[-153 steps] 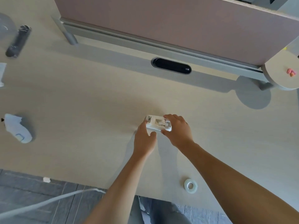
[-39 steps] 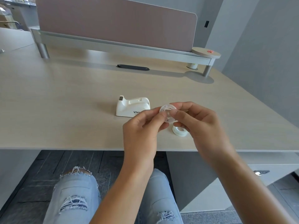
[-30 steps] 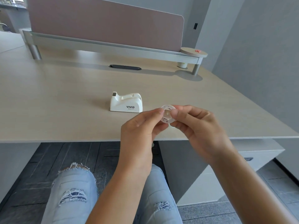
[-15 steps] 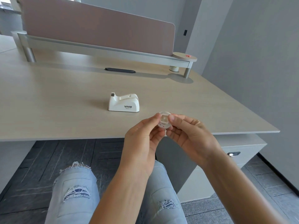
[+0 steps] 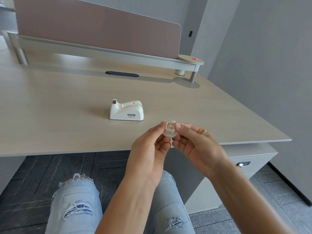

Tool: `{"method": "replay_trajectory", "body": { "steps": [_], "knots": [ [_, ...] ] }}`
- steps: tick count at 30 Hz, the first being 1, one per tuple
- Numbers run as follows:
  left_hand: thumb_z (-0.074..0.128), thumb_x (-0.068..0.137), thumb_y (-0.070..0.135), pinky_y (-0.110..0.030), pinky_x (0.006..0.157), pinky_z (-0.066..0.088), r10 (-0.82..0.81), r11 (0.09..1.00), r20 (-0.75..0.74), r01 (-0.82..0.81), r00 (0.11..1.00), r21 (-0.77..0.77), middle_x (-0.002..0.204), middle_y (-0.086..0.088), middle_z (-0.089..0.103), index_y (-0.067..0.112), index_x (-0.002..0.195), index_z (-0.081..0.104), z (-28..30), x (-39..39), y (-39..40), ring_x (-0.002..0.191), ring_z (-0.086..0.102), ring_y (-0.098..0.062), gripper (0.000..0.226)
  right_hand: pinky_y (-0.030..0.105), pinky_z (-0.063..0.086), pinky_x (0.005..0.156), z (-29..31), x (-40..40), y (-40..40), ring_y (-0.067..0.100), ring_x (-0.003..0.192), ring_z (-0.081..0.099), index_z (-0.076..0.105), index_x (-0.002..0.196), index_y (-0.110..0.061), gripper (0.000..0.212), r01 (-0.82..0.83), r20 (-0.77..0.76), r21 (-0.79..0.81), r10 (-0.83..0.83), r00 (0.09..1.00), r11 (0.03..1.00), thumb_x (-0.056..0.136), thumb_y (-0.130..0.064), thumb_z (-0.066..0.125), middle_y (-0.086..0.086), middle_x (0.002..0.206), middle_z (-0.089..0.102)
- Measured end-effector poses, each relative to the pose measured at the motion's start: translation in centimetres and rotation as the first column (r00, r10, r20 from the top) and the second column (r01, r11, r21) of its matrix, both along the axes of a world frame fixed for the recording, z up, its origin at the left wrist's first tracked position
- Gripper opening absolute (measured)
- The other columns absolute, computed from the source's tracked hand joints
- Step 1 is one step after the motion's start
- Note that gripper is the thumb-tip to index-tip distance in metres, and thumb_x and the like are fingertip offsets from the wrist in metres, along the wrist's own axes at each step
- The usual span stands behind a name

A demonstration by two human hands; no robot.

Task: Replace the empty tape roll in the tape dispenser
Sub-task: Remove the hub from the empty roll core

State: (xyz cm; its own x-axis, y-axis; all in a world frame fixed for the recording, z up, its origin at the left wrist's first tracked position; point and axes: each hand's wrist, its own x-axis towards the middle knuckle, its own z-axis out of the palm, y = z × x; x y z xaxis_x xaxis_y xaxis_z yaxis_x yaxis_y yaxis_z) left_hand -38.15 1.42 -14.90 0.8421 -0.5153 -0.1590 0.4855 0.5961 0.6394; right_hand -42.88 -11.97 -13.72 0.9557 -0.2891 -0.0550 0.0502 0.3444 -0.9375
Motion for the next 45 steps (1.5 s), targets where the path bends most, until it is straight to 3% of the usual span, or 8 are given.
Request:
{"method": "replay_trajectory", "body": {
  "steps": [6, 10, 16, 20, 25, 33, 41, 45],
  "knots": [
    [0.069, 0.094, 0.015, -0.026, 0.068, 0.048, 0.088, 0.993, 0.043, -0.091, 0.995, 0.074, 0.083, -0.004, 0.070, 0.006, 0.099, 0.077, -0.9, 1.3, -1.2, 0.073, 0.060, -0.013, 0.014, 0.024, 0.057, 0.074, -0.4, 1.0, -1.2, 0.013, 0.074, 0.066, 0.081, 0.104, -0.009, 0.034, 0.099, 0.046, -0.182, -0.092, 0.995, 0.978, 0.074, -0.024, 0.086, 0.009, 0.089, 0.073],
    [0.070, 0.093, 0.012, -0.030, 0.071, 0.054, 0.170, 0.964, 0.154, -0.197, 0.973, 0.180, 0.077, -0.003, 0.075, 0.007, 0.092, 0.077, -1.6, 2.0, -2.1, 0.077, 0.069, -0.015, 0.009, 0.027, 0.057, 0.076, -0.9, 1.1, -2.1, 0.016, 0.086, 0.072, 0.083, 0.099, -0.021, 0.015, 0.317, 0.250, -0.584, -0.206, 0.946, 0.747, 0.084, -0.017, 0.084, -0.001, 0.092, 0.079],
    [0.073, 0.089, 0.008, -0.034, 0.077, 0.062, 0.204, 0.914, 0.256, -0.277, 0.945, 0.295, 0.085, -0.011, 0.081, 0.001, 0.093, 0.078, -1.7, 3.4, -3.9, 0.077, 0.074, -0.017, 0.009, 0.030, 0.057, 0.073, -2.1, 2.3, -3.7, 0.019, 0.090, 0.070, 0.080, 0.100, -0.025, 0.018, 0.315, 0.290, -0.770, -0.135, 0.947, 0.555, 0.084, -0.021, 0.087, -0.005, 0.096, 0.075],
    [0.074, 0.089, 0.007, -0.029, 0.068, 0.062, 0.214, 0.851, 0.360, -0.354, 0.908, 0.387, 0.071, -0.001, 0.079, 0.006, 0.087, 0.079, -1.3, 5.3, -5.3, 0.066, 0.073, -0.012, 0.006, 0.031, 0.059, 0.077, -2.0, 3.1, -5.3, 0.012, 0.089, 0.074, 0.075, 0.098, -0.017, 0.011, 0.339, 0.279, -0.672, -0.199, 0.939, 0.659, 0.089, -0.015, 0.081, -0.005, 0.095, 0.077],
    [0.074, 0.086, 0.019, -0.022, 0.072, 0.054, 0.050, 0.625, 0.645, -0.528, 0.763, 0.576, 0.070, 0.012, 0.077, 0.020, 0.081, 0.082, -1.3, 8.6, -7.9, 0.067, 0.068, -0.001, 0.010, 0.033, 0.060, 0.072, -2.9, 4.2, -8.1, 0.021, 0.084, 0.073, 0.073, 0.099, -0.010, 0.008, 0.413, 0.193, -0.518, -0.369, 0.909, 0.749, 0.092, -0.012, 0.077, 0.008, 0.090, 0.077],
    [0.061, 0.083, 0.012, -0.041, 0.070, 0.062, -0.322, 0.272, 0.641, -0.580, 0.697, 0.768, 0.079, -0.004, 0.080, 0.014, 0.078, 0.080, -0.6, 12.7, -12.7, 0.081, 0.074, -0.032, 0.019, 0.015, 0.056, 0.065, -3.8, 5.6, -10.9, 0.006, 0.085, 0.074, 0.079, 0.108, -0.025, 0.016, 0.338, 0.107, -0.660, -0.362, 0.926, 0.671, 0.093, -0.019, 0.077, -0.007, 0.091, 0.079],
    [0.064, 0.087, 0.017, -0.028, 0.068, 0.051, -0.387, 0.194, 0.530, -0.495, 0.755, 0.847, 0.095, 0.001, 0.079, 0.024, 0.088, 0.081, -0.6, 14.0, -14.8, 0.089, 0.073, -0.027, 0.019, 0.042, 0.064, 0.072, -4.6, 6.1, -12.2, 0.011, 0.083, 0.075, 0.080, 0.104, -0.031, 0.016, 0.301, 0.088, -0.637, -0.321, 0.943, 0.710, 0.094, -0.020, 0.076, -0.008, 0.087, 0.079],
    [0.069, 0.088, 0.029, -0.030, 0.074, 0.055, -0.384, 0.243, 0.548, -0.491, 0.743, 0.836, 0.094, 0.003, 0.079, 0.022, 0.092, 0.081, -0.6, 13.6, -14.3, 0.091, 0.072, -0.023, 0.014, 0.046, 0.063, 0.072, -5.1, 6.1, -12.5, 0.017, 0.079, 0.075, 0.080, 0.107, -0.028, 0.016, 0.287, 0.074, -0.627, -0.312, 0.947, 0.724, 0.093, -0.021, 0.076, -0.002, 0.089, 0.079]
  ]
}}
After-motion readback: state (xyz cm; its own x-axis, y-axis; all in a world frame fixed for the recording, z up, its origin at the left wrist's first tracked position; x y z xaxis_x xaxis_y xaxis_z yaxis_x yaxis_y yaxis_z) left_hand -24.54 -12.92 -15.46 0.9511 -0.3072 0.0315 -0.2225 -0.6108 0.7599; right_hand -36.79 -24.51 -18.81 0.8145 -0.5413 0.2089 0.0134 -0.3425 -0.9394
